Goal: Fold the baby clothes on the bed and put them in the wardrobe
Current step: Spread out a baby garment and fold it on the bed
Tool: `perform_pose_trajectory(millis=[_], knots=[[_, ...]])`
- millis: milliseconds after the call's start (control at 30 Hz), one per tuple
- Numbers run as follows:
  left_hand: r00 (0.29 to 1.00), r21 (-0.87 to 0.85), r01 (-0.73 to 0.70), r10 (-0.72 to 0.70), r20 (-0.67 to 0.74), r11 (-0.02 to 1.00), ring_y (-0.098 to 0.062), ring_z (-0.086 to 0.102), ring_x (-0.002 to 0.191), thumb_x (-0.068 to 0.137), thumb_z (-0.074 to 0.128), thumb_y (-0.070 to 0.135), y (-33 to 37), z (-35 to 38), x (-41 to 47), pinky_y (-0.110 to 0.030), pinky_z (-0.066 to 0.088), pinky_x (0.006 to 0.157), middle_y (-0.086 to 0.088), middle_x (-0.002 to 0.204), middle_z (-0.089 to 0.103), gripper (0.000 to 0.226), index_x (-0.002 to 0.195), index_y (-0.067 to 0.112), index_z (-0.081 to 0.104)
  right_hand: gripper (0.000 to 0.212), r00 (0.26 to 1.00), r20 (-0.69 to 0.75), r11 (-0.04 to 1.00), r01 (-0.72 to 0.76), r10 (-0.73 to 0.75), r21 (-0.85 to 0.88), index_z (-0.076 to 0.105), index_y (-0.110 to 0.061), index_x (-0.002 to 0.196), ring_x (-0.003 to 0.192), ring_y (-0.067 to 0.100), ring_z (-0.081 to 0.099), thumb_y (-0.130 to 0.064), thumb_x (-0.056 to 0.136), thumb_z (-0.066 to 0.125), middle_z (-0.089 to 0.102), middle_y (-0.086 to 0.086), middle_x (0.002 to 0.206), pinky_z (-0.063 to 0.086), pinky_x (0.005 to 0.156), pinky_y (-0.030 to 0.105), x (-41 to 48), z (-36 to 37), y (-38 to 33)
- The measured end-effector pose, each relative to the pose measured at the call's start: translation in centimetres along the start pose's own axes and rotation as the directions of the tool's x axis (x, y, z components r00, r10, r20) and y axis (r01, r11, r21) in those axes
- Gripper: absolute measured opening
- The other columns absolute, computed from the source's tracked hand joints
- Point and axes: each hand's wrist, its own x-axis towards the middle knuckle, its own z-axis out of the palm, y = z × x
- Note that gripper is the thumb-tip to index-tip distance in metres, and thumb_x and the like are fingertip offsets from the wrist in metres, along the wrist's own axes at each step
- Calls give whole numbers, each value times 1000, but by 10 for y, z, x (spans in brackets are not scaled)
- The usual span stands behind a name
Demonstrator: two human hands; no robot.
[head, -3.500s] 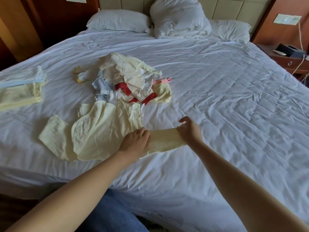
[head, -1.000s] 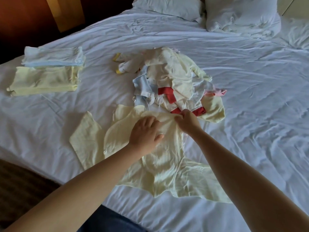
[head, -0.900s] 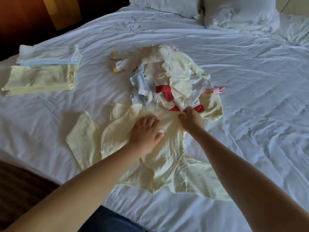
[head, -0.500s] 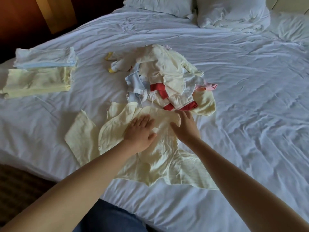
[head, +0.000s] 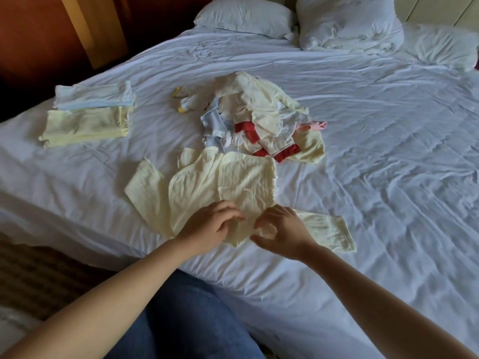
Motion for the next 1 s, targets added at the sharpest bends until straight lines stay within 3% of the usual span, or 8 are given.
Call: perform_pose_trajectory(millis=[67,133,200,267,400,567,800,1000], knots=[[1000,18,-18,17,23,1000,-4,53,110,82,57,2,4,-1,-6,-27,49,87,15,127,53,42,117,23,65,36,997,71,998,21,-16,-57,65,-31,91,89,7,54,-60,70,66,61,-16,91,40,87,25,-5,2,-6],[999,36,-51,51,6,998,-6,55,106,80,63,21,11,0,-10,-30,51,83,13,122,54,30,110,21,64,32,996,88,994,-4,13,-107,63,-31,94,91,9,52,-56,73,68,61,-14,93,41,86,26,-8,5,-10],[998,79,-48,45,42,996,-5,53,102,77,66,43,17,4,-13,-28,49,82,15,120,50,36,106,23,59,21,998,54,992,-35,41,-119,64,-29,92,91,11,53,-44,78,68,63,-12,91,43,85,28,-10,5,-14],[996,190,-38,22,83,981,-5,48,107,74,69,49,21,10,-14,-25,44,87,14,122,47,42,106,23,58,15,996,65,992,-60,68,-114,66,-26,92,91,13,55,-27,77,67,65,-9,90,45,82,30,-10,1,-17],[985,281,-166,173,-3,945,-16,57,108,74,63,26,27,18,-11,-30,49,85,5,115,58,12,83,20,66,20,982,157,992,-88,102,-93,69,-25,91,85,12,56,-15,76,60,59,-13,87,41,69,25,-10,-15,-21],[975,265,-222,214,60,938,-12,53,70,68,57,23,33,15,-9,-22,34,59,10,80,57,6,73,22,59,26,967,240,992,-64,90,-113,65,-29,92,83,7,52,-11,75,57,54,-15,87,33,60,18,-22,-25,-14],[981,333,-181,145,131,925,-9,49,96,83,62,32,34,25,-1,-26,42,75,9,101,56,20,100,22,60,38,989,93,983,-103,118,-152,59,-28,109,109,10,49,-21,73,68,54,-11,114,44,78,25,-42,-25,-3],[997,182,-10,-4,73,983,-12,51,71,93,55,30,44,16,2,-26,38,61,8,84,56,12,86,20,51,32,966,30,937,-243,259,-249,58,-24,112,115,17,49,-25,80,64,56,-7,116,41,86,30,-53,-32,15]])
